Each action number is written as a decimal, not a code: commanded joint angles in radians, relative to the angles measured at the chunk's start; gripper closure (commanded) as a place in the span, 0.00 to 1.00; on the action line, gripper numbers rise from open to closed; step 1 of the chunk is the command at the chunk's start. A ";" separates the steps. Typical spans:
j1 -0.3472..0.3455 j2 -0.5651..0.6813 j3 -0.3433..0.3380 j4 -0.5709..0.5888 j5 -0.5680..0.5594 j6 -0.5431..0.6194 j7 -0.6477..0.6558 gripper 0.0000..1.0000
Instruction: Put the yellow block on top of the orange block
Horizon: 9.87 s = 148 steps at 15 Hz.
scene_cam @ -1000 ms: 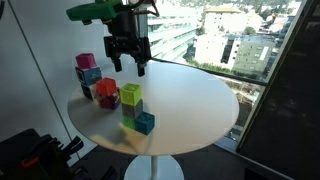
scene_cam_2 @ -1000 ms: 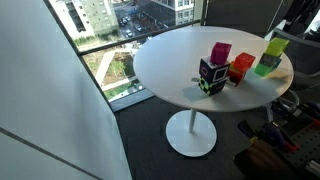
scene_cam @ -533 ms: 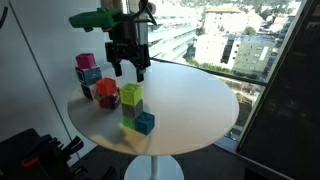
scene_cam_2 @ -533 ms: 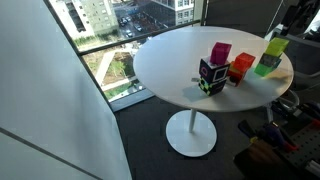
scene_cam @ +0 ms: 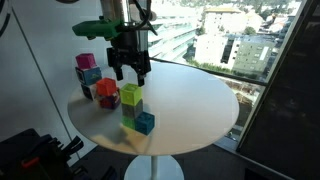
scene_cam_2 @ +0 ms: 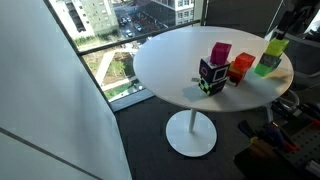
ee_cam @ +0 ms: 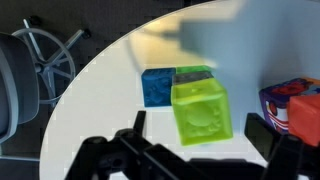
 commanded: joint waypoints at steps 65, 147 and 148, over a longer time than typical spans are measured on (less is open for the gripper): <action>0.097 0.042 0.121 0.168 0.063 -0.135 -0.110 0.75; 0.156 0.061 0.218 0.047 0.130 -0.027 0.140 0.75; 0.156 0.060 0.218 0.045 0.128 -0.024 0.141 0.75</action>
